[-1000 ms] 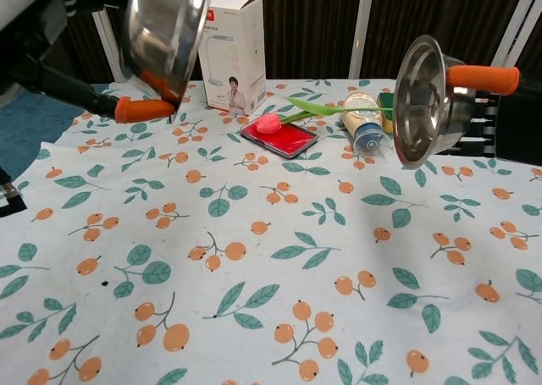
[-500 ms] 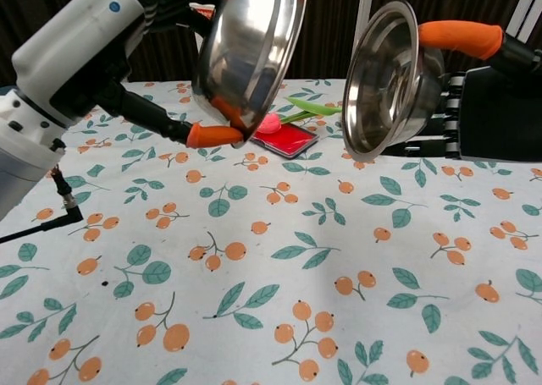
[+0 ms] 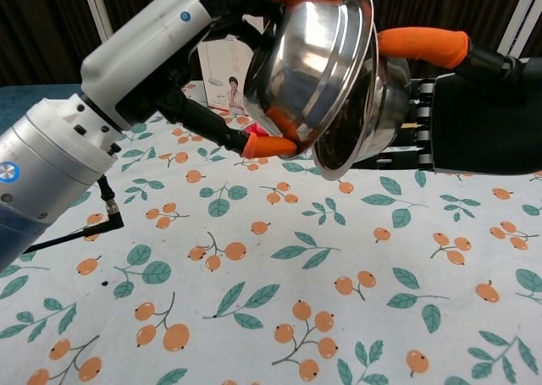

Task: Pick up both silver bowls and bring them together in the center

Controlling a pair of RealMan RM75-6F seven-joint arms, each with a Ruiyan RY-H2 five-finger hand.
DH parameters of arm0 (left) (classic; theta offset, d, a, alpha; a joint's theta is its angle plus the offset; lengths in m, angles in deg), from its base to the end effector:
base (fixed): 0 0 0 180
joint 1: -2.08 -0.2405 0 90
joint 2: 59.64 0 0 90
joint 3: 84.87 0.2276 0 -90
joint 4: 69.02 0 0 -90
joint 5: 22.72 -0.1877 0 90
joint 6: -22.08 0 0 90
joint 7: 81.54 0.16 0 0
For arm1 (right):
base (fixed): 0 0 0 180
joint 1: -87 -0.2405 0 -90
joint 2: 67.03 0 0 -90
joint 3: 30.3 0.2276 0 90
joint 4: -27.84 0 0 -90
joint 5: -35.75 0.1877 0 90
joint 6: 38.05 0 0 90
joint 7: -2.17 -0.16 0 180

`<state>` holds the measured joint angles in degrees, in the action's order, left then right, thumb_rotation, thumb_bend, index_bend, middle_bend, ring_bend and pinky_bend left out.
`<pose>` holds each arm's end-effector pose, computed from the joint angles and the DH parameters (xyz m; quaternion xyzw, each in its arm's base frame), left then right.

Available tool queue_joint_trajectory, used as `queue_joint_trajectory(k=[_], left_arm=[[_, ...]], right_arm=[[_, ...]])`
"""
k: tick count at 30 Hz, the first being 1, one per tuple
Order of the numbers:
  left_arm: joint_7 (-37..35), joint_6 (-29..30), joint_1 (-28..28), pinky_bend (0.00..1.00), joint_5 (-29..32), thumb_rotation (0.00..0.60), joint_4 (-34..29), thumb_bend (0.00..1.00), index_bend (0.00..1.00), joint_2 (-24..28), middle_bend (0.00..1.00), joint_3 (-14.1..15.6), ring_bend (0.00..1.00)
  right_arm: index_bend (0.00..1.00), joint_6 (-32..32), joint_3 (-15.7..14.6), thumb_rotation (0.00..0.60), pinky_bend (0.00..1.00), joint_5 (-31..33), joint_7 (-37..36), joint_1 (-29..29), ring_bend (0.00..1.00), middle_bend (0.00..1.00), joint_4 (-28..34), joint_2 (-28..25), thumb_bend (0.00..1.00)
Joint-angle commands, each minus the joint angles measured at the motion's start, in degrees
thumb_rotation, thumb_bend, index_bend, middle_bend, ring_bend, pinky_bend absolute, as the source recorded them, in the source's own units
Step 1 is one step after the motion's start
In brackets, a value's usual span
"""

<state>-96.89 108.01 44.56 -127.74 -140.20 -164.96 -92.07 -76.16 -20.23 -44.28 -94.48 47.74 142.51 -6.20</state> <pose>-0.0241 0.2637 -0.0007 -0.6430 -0.2665 -0.7017 0.1518 -0.0851 -0.2592 0.0589 -0.2241 0.8867 -0.3878 0.1146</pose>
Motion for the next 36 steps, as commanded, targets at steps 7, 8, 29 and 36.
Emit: queue_joint_trajectory(k=[7,8,29,36], left_arm=[[0.6,-1.8,1.5,0.75,1.2,0.6,2.0,0.35,0.46,-2.1,0.63,0.0,0.53],[0.6,-1.9,1.6,0.75,1.3,0.6,2.2,0.35,0.46,-2.3,0.63,0.1,0.53],[4.2,1.2,-0.1,0.75,-0.9,0.6,-7.7,0.35,0.46,6.9,0.63,2.0,0.53],[5.3,0.1,0.2,0.75,-0.5,0.6,-5.9,0.35,0.46,6.3,0.63,1.9,0.53]], right_arm=[[1.0,0.4,1.1,0.6,1.0,6.9,8.6,0.2,1.0,0.97,3.1,1.6,0.35],[1.0,0.4,1.3,0.6,1.0,7.1,8.9,0.4,1.0,0.97,3.2,1.6,0.35],[1.0,4.1,5.9,0.6,1.0,6.3,4.2,4.6,1.0,0.97,-2.4,0.6,0.35],[1.0,4.0,6.4,0.6,1.0,4.2,4.0,5.6,1.0,0.97,-0.7,0.1,0.35]])
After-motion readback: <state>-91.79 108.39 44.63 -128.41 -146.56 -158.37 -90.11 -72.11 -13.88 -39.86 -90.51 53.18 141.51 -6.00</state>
